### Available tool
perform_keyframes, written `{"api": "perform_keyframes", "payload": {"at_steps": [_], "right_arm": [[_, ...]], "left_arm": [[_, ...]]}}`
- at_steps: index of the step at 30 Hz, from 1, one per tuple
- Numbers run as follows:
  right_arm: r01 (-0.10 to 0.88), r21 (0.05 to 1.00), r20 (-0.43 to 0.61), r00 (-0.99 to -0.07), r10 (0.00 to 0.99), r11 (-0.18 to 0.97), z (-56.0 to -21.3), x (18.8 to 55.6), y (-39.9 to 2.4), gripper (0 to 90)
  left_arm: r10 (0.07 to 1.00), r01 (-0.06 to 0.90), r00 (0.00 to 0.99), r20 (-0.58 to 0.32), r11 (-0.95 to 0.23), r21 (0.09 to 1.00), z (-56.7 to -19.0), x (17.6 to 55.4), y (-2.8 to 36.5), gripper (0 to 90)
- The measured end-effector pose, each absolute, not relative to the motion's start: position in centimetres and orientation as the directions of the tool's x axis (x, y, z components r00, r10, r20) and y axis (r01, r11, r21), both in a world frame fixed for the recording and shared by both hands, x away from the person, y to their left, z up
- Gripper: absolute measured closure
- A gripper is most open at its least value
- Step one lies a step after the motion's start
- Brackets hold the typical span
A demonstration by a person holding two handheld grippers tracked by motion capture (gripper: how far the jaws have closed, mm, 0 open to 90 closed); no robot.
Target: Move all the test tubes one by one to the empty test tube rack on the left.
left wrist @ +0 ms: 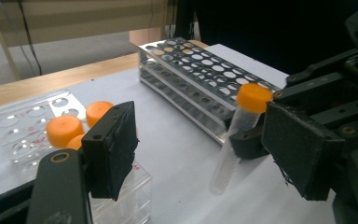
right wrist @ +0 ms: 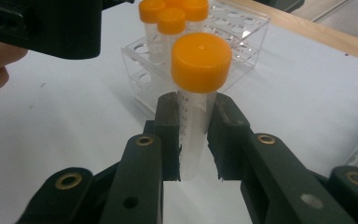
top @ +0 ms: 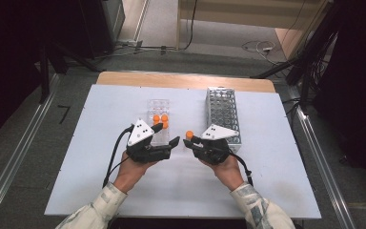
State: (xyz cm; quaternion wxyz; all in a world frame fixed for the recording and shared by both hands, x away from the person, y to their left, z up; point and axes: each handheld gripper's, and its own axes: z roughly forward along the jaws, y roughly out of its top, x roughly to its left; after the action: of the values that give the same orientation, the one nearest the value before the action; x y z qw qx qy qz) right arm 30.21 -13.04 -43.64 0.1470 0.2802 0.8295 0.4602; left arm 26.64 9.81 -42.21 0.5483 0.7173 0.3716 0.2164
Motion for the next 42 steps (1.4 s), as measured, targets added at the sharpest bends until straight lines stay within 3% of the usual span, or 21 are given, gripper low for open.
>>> {"api": "perform_keyframes", "payload": {"at_steps": [12, 20, 39, 42], "right_arm": [[0.308, 0.835, 0.01, -0.837, 0.547, 0.456, -44.2, 29.3, -11.2, 72.2], [0.304, 0.831, 0.013, -0.848, 0.53, 0.466, -44.3, 29.0, -10.7, 72.2], [0.302, 0.838, 0.024, -0.852, 0.523, 0.454, -44.2, 29.0, -10.8, 70.9], [0.3, 0.838, 0.03, -0.859, 0.512, 0.455, -44.1, 28.9, -10.9, 58.0]], "left_arm": [[0.715, 0.288, 0.694, -0.084, -0.169, 0.942, -42.7, 26.2, 8.5, 42.2], [0.709, 0.296, 0.7, -0.088, -0.174, 0.939, -43.1, 26.3, 8.6, 60.0], [0.699, 0.294, 0.71, -0.087, -0.182, 0.938, -43.2, 26.3, 8.6, 69.8], [0.704, 0.285, 0.704, -0.093, -0.16, 0.945, -42.8, 26.3, 9.0, 69.9]]}}
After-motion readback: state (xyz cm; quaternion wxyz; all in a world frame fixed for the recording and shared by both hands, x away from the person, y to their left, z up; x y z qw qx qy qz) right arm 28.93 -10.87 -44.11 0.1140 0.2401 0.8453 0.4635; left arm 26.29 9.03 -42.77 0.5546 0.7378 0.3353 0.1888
